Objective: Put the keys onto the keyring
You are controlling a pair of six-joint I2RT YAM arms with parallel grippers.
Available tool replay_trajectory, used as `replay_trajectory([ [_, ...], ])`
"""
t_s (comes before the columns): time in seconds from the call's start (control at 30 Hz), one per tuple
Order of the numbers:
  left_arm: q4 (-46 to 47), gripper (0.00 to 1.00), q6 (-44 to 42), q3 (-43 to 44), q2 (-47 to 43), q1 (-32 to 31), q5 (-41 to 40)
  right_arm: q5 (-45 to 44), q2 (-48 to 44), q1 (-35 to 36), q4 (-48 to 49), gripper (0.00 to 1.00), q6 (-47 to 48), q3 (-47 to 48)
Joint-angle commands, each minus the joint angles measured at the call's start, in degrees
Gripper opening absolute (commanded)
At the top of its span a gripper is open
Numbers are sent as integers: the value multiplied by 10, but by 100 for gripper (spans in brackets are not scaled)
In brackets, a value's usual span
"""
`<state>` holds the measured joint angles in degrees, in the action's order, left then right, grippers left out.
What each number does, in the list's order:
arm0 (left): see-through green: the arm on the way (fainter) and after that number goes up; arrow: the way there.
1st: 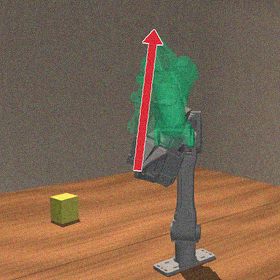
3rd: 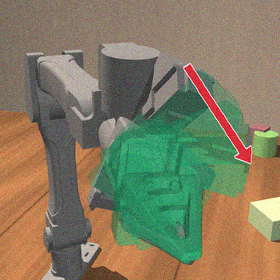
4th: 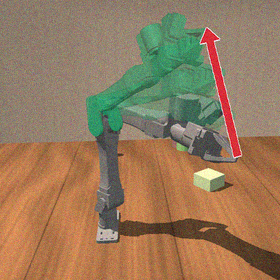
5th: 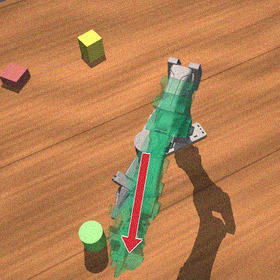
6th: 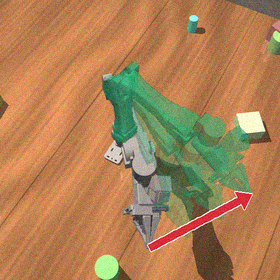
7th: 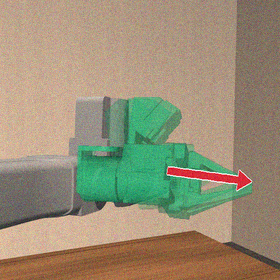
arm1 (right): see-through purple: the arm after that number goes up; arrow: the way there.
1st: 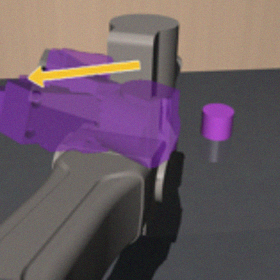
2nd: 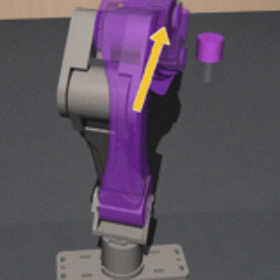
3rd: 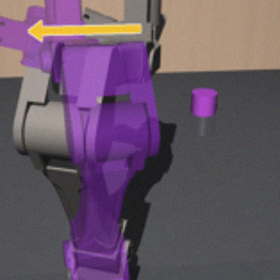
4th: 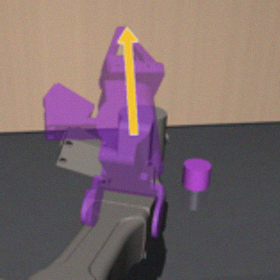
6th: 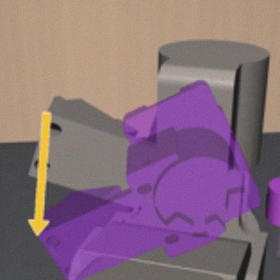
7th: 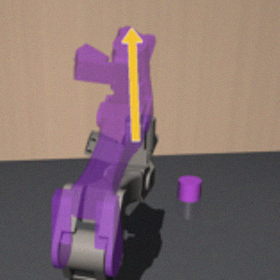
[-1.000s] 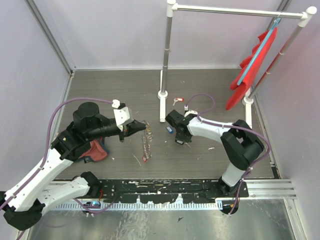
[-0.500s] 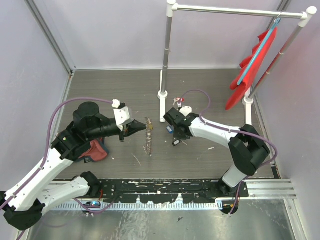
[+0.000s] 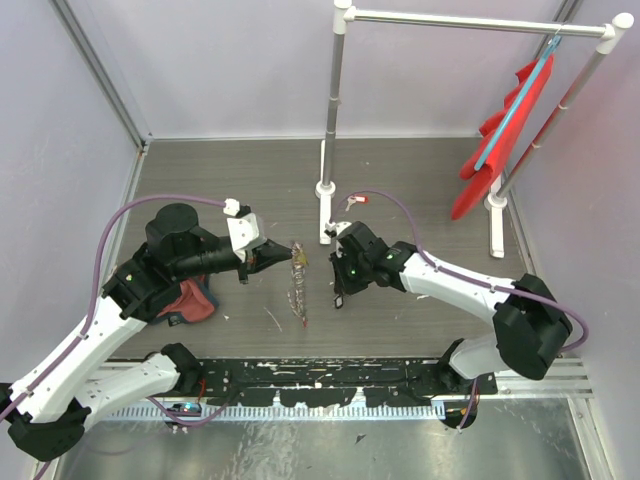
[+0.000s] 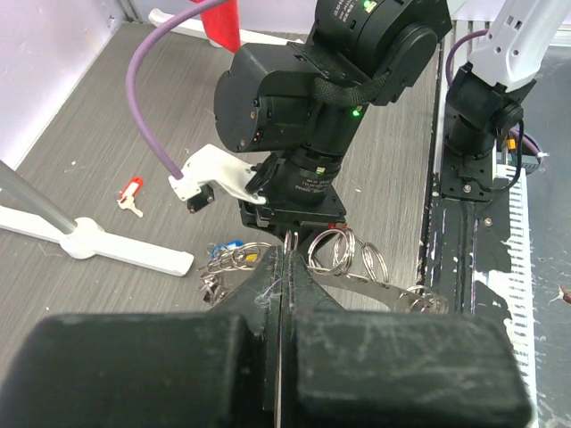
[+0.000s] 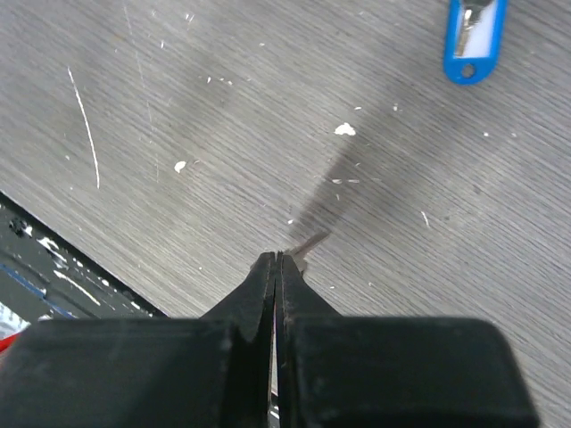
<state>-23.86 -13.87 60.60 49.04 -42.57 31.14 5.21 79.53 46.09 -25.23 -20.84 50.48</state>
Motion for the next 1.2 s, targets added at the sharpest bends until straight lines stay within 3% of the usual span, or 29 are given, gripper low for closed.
replay_trajectory([
  [0.0,38,0,1,-6,-3,3,12,37,7,1,7,1,46,2],
  [0.43,40,0,1,-6,-1,6,14,-112,52,-1,-30,1,21,33],
  [0.73,41,0,1,-7,-3,7,12,-114,111,-1,4,4,25,66],
  [1.17,39,0,1,-7,-2,7,13,-113,142,-1,39,26,25,72],
])
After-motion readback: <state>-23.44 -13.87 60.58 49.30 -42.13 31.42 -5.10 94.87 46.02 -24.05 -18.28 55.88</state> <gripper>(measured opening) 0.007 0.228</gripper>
